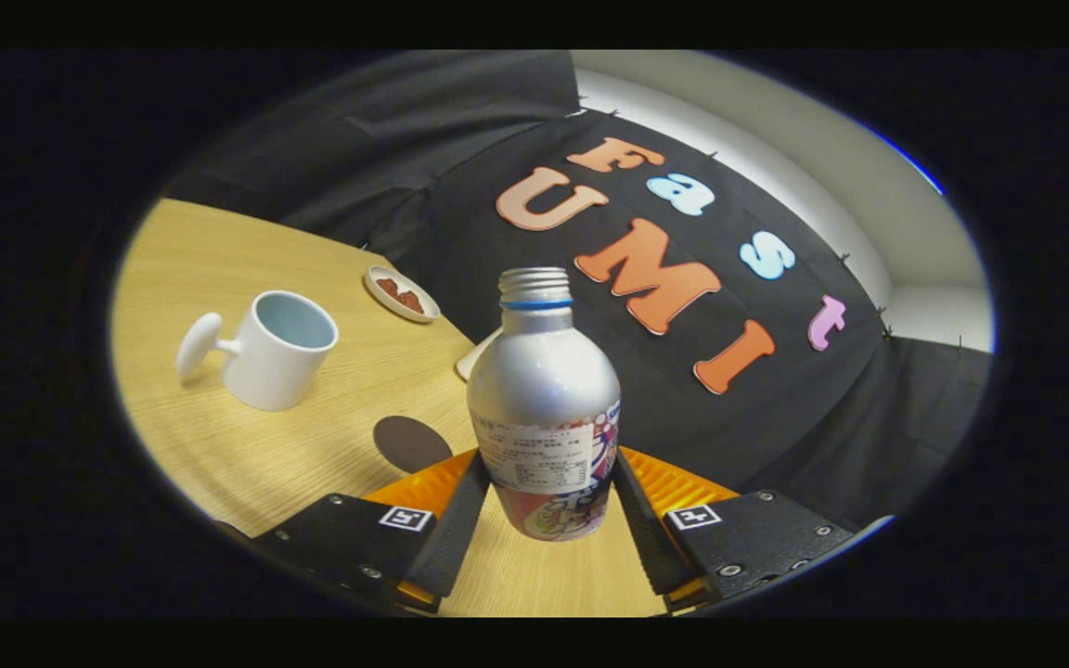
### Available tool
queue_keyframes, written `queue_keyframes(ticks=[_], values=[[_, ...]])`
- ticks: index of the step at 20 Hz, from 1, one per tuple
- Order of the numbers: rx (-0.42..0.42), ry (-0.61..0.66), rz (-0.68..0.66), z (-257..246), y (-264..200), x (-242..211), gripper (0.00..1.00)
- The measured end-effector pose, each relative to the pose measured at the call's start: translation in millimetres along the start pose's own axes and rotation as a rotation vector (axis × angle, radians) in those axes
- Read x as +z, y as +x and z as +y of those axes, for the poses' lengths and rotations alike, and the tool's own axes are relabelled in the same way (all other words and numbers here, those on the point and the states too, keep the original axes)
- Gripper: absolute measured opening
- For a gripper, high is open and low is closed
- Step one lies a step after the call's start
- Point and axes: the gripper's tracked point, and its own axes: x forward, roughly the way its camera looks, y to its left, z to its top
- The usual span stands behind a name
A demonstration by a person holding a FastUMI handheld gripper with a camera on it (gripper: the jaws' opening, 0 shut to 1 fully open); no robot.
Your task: Take the bottle from table, then pour the juice into the cup, finally place the bottle on the coaster
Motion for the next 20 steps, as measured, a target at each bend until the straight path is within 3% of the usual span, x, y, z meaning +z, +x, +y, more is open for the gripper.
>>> queue_keyframes(ticks=[12, 17, 20], values=[[-0.034, -0.378, -0.09, 20.4, 11.7, 34.3, 0.77], [-0.008, -0.439, -0.09, 41.9, 14.6, 30.3, 0.77], [-0.035, -0.501, -0.103, 42.6, 18.0, 33.5, 0.77]])
